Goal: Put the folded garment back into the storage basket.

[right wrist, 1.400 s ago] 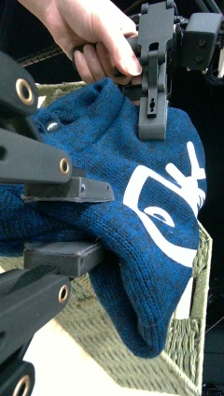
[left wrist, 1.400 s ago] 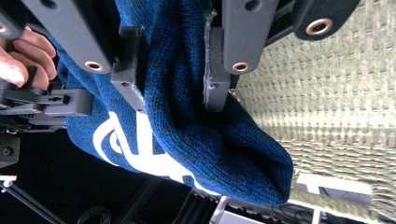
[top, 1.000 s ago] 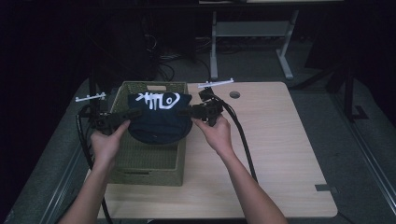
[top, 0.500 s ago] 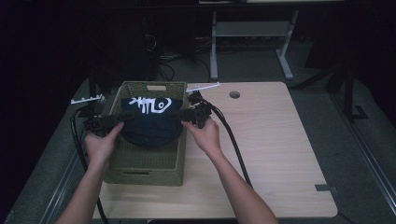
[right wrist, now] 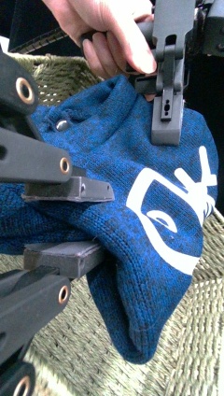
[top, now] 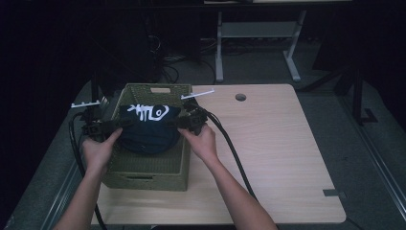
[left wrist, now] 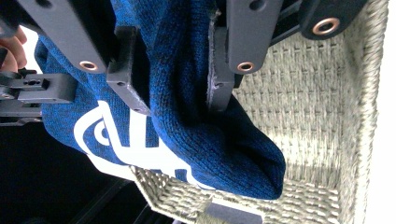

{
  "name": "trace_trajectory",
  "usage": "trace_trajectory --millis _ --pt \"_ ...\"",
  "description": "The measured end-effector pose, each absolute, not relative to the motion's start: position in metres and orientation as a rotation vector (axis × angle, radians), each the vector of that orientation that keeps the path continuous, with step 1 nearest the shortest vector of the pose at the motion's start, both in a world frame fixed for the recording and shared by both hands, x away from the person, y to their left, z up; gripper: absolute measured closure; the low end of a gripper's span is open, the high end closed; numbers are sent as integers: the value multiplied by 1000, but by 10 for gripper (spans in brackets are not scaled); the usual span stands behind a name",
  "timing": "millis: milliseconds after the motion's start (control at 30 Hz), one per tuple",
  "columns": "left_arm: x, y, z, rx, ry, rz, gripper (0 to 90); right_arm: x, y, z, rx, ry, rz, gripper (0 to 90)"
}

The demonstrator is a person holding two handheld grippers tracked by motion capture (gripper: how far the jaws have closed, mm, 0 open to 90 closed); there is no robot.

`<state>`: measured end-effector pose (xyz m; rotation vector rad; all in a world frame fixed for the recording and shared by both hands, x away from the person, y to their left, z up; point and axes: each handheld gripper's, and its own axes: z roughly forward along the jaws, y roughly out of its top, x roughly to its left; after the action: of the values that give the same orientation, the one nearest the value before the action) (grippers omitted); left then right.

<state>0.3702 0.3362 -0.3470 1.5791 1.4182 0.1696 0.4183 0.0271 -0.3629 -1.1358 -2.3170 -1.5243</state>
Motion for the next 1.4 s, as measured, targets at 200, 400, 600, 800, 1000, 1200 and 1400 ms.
trace_trajectory --millis 200,400,600,800,1000,1200,1400 --pt "372 340 -353 1597 1447 164 620 418 34 -369 -1146 -2332 -1500 717" --pt "372 342 -354 1626 1460 173 624 418 38 -374 -1156 -2353 -1474 711" --pt "373 340 -360 1633 1474 171 614 418 38 -378 -1169 -2370 -1463 708" --pt "376 339 -368 1639 1503 155 613 419 36 -384 -1189 -2387 -1447 700" --pt "376 338 -366 1654 1505 170 635 418 35 -387 -1211 -2409 -1433 690" --pt "376 337 -367 1655 1513 176 645 415 37 -387 -1204 -2436 -1427 690" --pt "374 338 -364 1643 1507 213 577 411 36 -381 -1223 -2489 -1433 631"
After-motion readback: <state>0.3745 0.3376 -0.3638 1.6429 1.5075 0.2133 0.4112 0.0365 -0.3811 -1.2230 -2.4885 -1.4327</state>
